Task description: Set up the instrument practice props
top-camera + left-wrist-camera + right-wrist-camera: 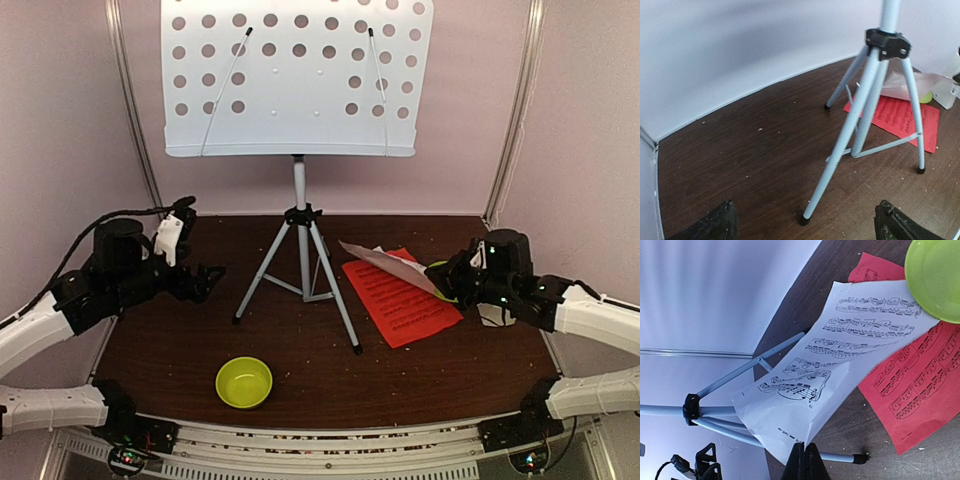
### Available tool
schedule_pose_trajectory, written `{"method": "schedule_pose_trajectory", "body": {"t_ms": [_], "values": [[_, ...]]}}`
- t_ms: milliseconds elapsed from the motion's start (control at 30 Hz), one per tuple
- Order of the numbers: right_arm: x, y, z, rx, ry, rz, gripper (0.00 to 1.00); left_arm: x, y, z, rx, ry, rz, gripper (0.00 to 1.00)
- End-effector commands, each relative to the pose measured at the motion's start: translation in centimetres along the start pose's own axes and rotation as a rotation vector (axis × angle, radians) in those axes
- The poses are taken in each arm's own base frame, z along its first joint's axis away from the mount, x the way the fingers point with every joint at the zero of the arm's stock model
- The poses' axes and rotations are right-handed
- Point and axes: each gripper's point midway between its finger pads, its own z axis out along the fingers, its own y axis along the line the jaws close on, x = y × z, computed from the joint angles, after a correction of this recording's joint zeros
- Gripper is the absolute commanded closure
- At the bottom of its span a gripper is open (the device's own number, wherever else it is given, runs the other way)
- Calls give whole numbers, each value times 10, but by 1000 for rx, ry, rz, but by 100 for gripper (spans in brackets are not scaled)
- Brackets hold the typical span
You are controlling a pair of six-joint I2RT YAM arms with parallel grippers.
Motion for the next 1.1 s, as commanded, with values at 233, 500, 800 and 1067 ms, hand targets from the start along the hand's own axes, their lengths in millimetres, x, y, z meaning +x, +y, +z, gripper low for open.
{"method": "schedule_pose_trajectory", "body": {"t_ms": [233,500,800,1067], "values": [[23,36,-33,12,88,-157,100,-74,-94,18,236,-44,324,2],[17,66,-59,14,85,-269,100,-91,-191,30,425,16,562,6],[17,91,-87,-24,50,-284,100,-118,-269,23,522,-45,638,10],[11,111,-91,-77,15,-265,100,-116,-314,38,536,-23,592,12]]}}
